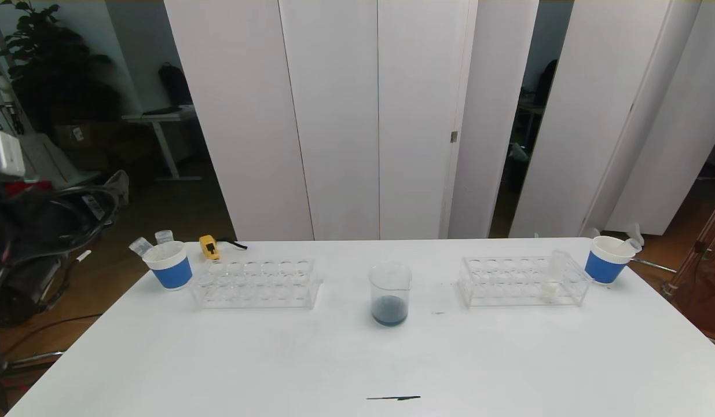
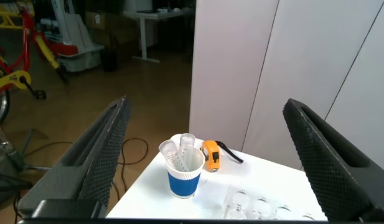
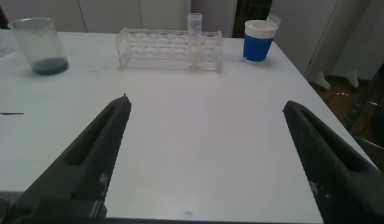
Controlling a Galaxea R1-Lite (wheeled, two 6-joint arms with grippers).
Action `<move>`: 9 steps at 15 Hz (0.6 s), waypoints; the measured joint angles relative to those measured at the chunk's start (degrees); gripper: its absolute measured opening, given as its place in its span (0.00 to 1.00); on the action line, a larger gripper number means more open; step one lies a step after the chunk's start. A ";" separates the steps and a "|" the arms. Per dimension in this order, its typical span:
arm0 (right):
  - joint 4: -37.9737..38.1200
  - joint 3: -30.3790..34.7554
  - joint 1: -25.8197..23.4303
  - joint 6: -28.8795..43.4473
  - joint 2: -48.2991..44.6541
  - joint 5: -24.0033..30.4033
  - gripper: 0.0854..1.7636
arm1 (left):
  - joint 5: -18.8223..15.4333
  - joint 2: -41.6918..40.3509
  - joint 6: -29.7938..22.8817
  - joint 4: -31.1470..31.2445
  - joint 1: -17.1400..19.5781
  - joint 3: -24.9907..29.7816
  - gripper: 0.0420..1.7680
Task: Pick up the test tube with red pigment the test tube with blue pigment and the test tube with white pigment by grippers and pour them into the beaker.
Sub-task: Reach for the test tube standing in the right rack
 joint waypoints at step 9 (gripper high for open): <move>0.00 0.00 -0.04 -0.02 0.00 0.00 0.99 | -6.08 -53.53 6.00 53.20 -4.11 6.85 0.99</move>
